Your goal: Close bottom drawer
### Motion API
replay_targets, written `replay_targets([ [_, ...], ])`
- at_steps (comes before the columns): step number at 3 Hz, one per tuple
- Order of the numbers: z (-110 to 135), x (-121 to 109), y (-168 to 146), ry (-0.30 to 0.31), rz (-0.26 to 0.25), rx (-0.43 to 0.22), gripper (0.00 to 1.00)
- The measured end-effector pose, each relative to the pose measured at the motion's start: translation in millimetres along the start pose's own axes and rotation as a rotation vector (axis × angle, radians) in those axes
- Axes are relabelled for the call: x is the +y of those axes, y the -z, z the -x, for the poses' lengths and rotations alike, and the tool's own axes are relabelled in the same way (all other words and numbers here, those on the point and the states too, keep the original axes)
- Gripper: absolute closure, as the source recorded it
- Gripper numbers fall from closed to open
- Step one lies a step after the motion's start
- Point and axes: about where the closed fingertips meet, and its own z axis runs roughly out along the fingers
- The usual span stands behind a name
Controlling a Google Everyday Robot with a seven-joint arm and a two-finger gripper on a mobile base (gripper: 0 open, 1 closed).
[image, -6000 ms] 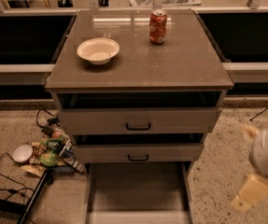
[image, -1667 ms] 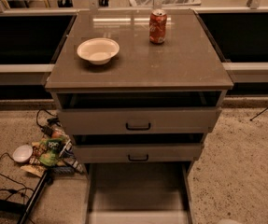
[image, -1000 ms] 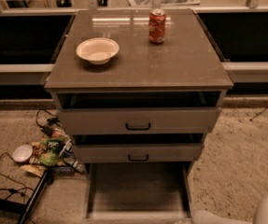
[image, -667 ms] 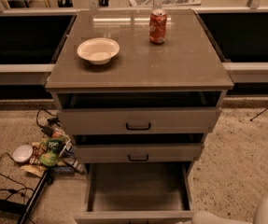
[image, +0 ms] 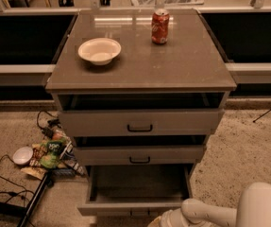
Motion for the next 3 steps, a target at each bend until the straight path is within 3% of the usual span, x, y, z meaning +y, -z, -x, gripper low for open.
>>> replay_targets([
  [2, 65, -69, -20, 0.060, -0.032, -0.016, 1.00],
  [3, 65, -69, -20, 0.062, -0.031, -0.016, 1.00],
])
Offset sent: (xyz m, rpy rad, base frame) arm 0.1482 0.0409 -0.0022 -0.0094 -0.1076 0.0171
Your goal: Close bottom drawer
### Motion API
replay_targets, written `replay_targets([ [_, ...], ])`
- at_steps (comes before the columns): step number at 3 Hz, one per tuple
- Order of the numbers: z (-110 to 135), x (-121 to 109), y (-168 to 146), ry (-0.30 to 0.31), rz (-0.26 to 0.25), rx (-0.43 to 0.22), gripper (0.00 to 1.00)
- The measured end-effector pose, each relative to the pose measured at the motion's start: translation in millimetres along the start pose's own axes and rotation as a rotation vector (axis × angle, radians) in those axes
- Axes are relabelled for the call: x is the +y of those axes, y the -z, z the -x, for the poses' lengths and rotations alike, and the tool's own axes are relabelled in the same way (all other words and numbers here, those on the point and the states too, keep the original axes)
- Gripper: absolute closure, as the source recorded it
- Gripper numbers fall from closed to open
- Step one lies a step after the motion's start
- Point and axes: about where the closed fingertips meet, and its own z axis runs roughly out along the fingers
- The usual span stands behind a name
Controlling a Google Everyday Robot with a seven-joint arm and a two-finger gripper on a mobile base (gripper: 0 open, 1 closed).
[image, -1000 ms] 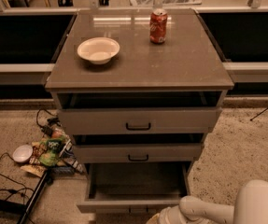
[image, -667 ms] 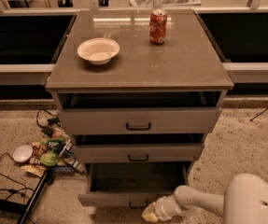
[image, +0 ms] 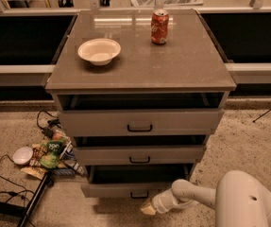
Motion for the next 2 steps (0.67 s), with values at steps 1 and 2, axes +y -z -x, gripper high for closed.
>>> replay_targets([
  [1, 8, -23, 5, 0.020, -0.025, -0.003, 1.00],
  [2, 12, -57, 13, 0.031, -0.061, 0.002, 1.00],
])
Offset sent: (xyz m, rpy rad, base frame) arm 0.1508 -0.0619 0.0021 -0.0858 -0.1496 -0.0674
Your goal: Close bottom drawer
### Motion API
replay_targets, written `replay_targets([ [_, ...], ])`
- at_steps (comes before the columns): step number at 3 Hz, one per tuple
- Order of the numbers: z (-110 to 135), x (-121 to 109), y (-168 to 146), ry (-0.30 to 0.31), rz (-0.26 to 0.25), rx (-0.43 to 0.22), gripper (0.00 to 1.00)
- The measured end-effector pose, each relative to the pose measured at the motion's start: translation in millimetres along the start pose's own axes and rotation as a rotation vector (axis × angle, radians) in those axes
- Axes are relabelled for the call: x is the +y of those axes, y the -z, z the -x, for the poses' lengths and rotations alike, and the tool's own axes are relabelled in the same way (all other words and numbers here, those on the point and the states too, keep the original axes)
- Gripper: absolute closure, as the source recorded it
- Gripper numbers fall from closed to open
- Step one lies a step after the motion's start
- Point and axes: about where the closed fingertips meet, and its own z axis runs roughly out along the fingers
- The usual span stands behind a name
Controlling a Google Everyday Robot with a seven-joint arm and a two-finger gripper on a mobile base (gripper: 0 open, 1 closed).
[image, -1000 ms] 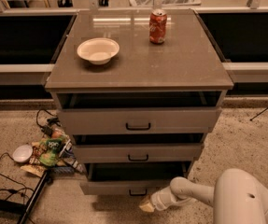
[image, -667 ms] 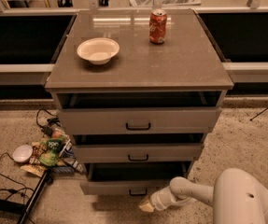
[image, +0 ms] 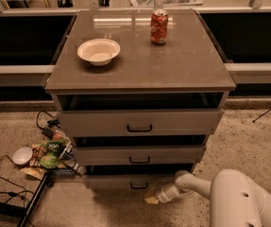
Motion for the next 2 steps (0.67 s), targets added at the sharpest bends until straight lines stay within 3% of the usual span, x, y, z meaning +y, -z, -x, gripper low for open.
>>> replay_targets([
  [1, 0, 0, 0, 0.000, 0.000, 0.000, 1.00],
  [2, 1, -62, 0, 0.004, -0.029, -0.022, 1.00],
])
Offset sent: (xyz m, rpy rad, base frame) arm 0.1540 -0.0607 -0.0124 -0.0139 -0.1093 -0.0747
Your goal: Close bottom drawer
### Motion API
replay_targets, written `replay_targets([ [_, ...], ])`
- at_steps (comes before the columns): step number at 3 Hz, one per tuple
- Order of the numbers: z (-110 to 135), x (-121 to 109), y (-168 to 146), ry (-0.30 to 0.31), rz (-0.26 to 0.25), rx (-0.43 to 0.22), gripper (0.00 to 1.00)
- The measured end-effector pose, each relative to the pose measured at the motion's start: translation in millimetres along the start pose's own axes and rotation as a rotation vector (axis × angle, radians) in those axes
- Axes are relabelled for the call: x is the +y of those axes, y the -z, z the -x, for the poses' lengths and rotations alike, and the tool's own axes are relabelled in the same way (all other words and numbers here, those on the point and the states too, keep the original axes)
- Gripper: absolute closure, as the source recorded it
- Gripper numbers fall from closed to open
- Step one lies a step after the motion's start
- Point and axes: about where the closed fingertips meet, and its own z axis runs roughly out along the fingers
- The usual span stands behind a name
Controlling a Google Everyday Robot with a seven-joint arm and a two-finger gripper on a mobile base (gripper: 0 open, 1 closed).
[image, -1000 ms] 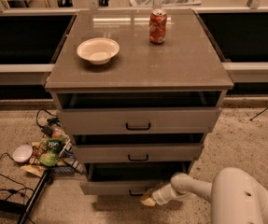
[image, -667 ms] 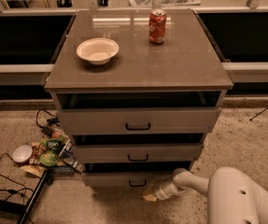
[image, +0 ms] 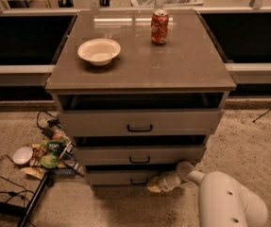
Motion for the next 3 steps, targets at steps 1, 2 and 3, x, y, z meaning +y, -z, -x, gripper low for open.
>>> replay_targets([
  [1, -1, 4, -2, -0.002, 0.013, 0.009, 1.00],
  [2, -3, 20, -11, -0.009, 0.062, 0.044, 1.00],
  [3, -27, 49, 22, -0.068, 0.075, 0.127, 1.00],
])
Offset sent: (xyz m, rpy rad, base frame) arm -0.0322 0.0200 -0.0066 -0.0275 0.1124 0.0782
